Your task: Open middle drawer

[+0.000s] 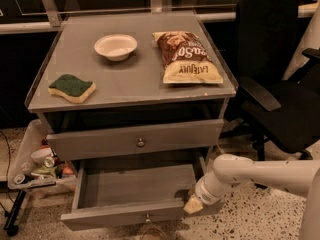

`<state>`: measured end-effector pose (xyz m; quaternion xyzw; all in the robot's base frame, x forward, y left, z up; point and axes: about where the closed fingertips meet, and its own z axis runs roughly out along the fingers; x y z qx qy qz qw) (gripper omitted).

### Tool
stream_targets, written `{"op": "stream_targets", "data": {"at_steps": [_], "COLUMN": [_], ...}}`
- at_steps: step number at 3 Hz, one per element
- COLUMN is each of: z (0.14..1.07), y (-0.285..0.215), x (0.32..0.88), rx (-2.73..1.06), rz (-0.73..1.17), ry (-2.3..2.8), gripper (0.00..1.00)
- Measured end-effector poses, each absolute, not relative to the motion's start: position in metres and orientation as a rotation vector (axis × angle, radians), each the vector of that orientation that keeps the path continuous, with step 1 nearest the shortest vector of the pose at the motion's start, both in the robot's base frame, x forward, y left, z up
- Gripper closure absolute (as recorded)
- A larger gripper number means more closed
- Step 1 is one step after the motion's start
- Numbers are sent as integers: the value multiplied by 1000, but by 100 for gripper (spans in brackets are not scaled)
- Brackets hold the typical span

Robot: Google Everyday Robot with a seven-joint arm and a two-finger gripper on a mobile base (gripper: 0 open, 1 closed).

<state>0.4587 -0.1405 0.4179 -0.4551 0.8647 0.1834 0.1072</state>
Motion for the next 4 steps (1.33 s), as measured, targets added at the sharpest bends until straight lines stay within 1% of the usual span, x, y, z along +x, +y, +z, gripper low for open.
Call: {"op": "stream_targets", "data": {"at_steps": [4], "z": [420], "y": [-138], "x": [448], "rx": [-1258], "rz": [541], "ry": [2582], "gripper": [100]}}
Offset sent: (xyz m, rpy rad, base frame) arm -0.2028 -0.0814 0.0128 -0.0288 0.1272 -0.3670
